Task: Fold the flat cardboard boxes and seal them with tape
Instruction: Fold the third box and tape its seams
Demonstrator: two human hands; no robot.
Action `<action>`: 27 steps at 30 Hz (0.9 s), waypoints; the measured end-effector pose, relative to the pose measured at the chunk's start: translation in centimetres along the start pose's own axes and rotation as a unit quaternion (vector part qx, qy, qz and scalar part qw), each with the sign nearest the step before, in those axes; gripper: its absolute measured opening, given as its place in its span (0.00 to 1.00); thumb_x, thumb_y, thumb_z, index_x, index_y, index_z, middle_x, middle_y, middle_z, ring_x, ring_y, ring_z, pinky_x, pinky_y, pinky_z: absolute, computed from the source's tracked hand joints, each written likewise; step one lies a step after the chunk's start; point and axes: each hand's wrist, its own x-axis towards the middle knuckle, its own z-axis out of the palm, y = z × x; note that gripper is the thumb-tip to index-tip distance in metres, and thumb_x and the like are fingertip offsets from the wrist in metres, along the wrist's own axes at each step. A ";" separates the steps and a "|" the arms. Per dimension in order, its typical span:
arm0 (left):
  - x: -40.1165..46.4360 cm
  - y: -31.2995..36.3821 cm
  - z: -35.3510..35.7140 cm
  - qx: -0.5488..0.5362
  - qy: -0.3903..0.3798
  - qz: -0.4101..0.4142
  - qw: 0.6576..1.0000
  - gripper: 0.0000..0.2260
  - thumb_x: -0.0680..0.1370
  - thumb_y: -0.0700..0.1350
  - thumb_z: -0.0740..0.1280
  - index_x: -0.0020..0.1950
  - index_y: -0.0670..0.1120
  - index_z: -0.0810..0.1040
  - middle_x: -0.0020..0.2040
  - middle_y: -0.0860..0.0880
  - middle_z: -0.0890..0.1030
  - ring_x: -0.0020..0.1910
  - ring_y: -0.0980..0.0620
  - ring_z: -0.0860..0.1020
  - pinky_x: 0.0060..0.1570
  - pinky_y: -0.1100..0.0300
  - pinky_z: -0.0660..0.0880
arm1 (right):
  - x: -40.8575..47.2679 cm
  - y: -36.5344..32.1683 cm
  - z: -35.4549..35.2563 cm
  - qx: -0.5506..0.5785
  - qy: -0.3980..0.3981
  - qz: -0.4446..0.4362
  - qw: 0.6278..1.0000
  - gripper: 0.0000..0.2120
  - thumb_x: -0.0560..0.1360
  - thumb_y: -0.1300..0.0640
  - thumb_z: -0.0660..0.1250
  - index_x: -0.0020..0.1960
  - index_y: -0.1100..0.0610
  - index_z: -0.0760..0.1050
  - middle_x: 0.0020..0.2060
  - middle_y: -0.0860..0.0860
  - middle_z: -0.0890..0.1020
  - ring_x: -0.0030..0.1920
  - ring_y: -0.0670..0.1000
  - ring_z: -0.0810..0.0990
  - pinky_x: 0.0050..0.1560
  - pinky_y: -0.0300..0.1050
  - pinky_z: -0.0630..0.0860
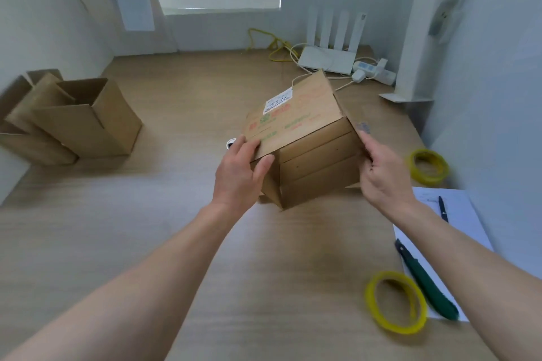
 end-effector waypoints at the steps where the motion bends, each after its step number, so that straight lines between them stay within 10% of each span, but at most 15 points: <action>1: -0.7 0.2 -1.0 -0.006 0.012 0.004 1.000 0.17 0.79 0.51 0.66 0.64 0.46 0.77 0.64 0.47 0.75 0.61 0.53 0.70 0.55 0.66 0.64 | -0.8 -1.1 -0.3 -0.002 0.008 -0.013 1.000 0.23 0.79 0.65 0.58 0.71 0.51 0.71 0.51 0.53 0.82 0.52 0.55 0.78 0.51 0.51 0.74; 5: -4.6 1.1 -5.8 -0.005 0.036 0.019 0.999 0.09 0.78 0.44 0.66 0.57 0.44 0.80 0.53 0.48 0.80 0.52 0.49 0.74 0.47 0.65 0.64 | -5.3 -5.6 -1.4 -0.021 0.029 -0.031 0.999 0.07 0.81 0.56 0.58 0.47 0.50 0.71 0.30 0.41 0.74 0.32 0.45 0.72 0.30 0.41 0.62; 8: -8.2 1.2 -9.4 0.015 0.031 -0.022 0.999 0.12 0.76 0.39 0.65 0.58 0.45 0.81 0.51 0.47 0.82 0.50 0.44 0.77 0.49 0.57 0.72 | -9.3 -8.6 -1.8 -0.036 0.016 0.015 0.999 0.18 0.81 0.53 0.56 0.33 0.54 0.64 0.27 0.48 0.71 0.30 0.49 0.69 0.28 0.44 0.57; 15: -15.4 -0.5 -13.7 0.008 -0.005 -0.157 0.988 0.09 0.74 0.38 0.65 0.53 0.45 0.79 0.49 0.46 0.80 0.50 0.44 0.77 0.50 0.49 0.78 | -18.1 -12.7 -3.7 -0.111 -0.155 0.104 0.976 0.12 0.76 0.54 0.55 0.36 0.55 0.71 0.33 0.56 0.80 0.37 0.59 0.80 0.43 0.54 0.78; 27: -19.9 -0.1 -11.3 -0.051 -0.019 -0.250 0.967 0.18 0.75 0.57 0.71 0.35 0.45 0.73 0.33 0.46 0.80 0.37 0.45 0.82 0.43 0.46 0.81 | -21.5 -10.4 -4.8 -0.143 -0.178 0.081 0.970 0.07 0.72 0.62 0.61 0.38 0.53 0.71 0.34 0.52 0.76 0.36 0.51 0.74 0.33 0.47 0.70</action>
